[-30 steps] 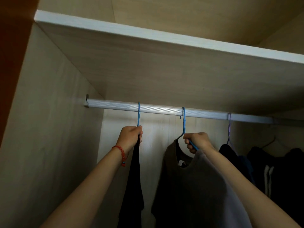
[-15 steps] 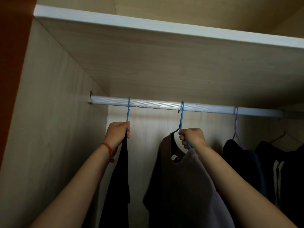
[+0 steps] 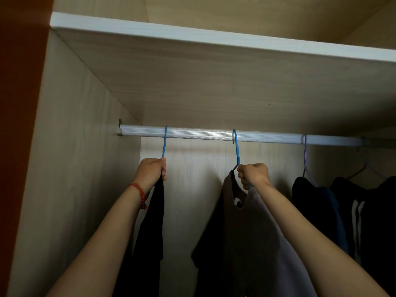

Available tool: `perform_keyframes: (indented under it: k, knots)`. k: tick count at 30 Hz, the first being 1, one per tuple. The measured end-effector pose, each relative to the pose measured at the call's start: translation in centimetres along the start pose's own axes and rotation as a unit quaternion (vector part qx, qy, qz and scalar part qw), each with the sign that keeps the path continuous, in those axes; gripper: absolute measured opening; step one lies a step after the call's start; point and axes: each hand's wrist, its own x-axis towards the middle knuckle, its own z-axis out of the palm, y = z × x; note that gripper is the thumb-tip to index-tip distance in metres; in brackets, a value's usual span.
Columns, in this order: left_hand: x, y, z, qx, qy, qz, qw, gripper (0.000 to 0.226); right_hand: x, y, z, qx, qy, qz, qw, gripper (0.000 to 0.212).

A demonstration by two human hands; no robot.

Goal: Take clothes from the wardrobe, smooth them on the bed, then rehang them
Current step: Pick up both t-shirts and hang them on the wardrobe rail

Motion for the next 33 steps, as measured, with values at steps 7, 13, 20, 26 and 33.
perform_keyframes:
  k: [7,13,20,26,33]
  knots:
    - [0.0,0.0,0.0,0.033,0.007,-0.013,0.999,0.045,0.7,0.5,-1.5,-0.011,0.037,0.01,0.999,0.03]
    - [-0.6,-0.3,0.2,0.128,0.04,0.021,0.991,0.044,0.1,0.1,-2.1,-0.032,0.037,0.007,0.999,0.028]
    - [-3.8,1.7,2.3,0.363,0.101,0.202,0.904,0.031,-2.4,-0.1,-3.6,-0.163,0.034,-0.072,0.983,0.025]
    - [-7.1,4.5,7.6,0.363,-0.04,0.252,0.896,0.029,-4.6,-1.5,-8.3,-0.294,0.094,-0.176,0.935,0.023]
    - [-7.9,5.8,13.4,0.358,-0.144,0.066,0.92,0.047,-3.5,-2.1,-14.7,-0.531,0.1,-0.144,0.829,0.03]
